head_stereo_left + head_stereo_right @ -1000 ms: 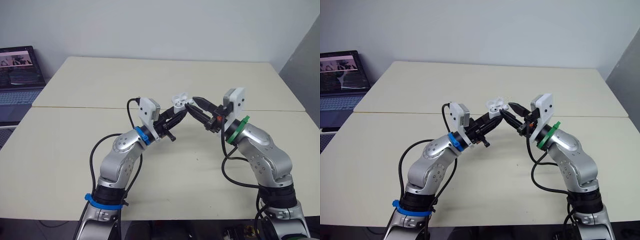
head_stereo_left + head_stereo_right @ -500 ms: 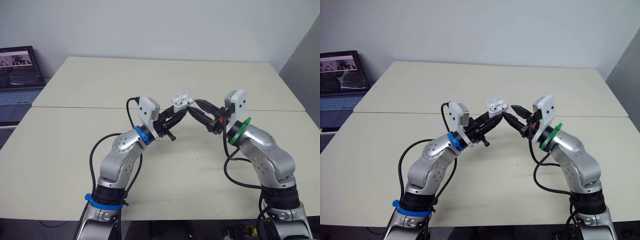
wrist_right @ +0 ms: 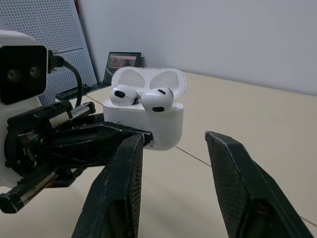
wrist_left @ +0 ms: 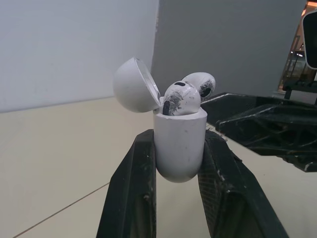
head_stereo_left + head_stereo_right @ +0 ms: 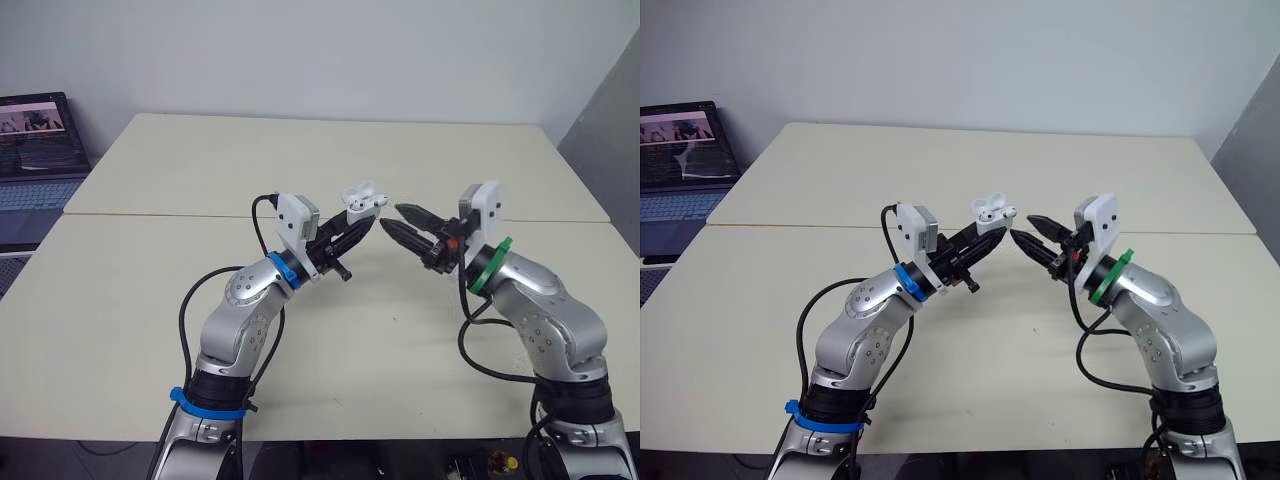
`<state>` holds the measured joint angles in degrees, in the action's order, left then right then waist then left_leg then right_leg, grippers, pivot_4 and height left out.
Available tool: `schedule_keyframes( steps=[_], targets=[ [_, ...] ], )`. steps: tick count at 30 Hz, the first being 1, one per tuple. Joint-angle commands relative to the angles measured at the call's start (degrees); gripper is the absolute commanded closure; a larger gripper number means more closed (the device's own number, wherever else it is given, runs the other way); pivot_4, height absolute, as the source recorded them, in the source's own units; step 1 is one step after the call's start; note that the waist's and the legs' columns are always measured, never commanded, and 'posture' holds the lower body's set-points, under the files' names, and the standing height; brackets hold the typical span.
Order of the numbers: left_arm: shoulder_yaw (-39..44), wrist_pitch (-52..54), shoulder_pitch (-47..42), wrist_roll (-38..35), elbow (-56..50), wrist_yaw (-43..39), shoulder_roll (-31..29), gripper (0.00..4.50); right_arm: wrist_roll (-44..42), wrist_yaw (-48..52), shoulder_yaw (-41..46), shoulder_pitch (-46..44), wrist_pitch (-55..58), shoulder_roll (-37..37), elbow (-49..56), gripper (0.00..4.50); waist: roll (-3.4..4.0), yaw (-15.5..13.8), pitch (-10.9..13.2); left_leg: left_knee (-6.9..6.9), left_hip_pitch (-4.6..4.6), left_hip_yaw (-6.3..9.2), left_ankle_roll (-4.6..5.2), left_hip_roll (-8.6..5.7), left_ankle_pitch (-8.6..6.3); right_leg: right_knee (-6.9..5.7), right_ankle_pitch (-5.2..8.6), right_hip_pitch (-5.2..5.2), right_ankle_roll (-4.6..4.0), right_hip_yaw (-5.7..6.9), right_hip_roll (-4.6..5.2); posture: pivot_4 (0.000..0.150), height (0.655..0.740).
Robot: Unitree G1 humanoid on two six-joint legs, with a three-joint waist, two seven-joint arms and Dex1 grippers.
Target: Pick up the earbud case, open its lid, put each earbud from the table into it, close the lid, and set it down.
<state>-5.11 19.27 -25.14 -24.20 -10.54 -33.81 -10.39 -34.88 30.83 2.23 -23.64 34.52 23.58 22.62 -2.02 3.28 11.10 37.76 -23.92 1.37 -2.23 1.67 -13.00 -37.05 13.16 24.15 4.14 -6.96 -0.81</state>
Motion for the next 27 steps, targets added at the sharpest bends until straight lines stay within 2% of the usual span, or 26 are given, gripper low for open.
schedule_keyframes(
  steps=[1,27],
  targets=[
    [0.4,-1.5,-0.9,-0.1,-2.1,0.0,0.2,3.75,-1.4,-1.1,1.2,-1.2,0.0,-0.8,3.0,2.47,0.00,0.0,0.0,0.00,0.00,0.00,0.00,0.00,0.00,0.00,0.00,0.00,0.00,0.00,0.00,0.150,0.7400],
    [0.2,-1.4,-1.0,-0.2,-2.5,0.4,0.3,3.75,1.1,-3.0,-1.1,-4.7,-1.6,-6.0,-0.1,2.47,0.00,0.0,0.0,0.01,0.00,0.01,0.00,0.00,0.00,-0.01,0.00,0.00,0.00,0.01,0.00,0.150,0.7400]
  ],
)
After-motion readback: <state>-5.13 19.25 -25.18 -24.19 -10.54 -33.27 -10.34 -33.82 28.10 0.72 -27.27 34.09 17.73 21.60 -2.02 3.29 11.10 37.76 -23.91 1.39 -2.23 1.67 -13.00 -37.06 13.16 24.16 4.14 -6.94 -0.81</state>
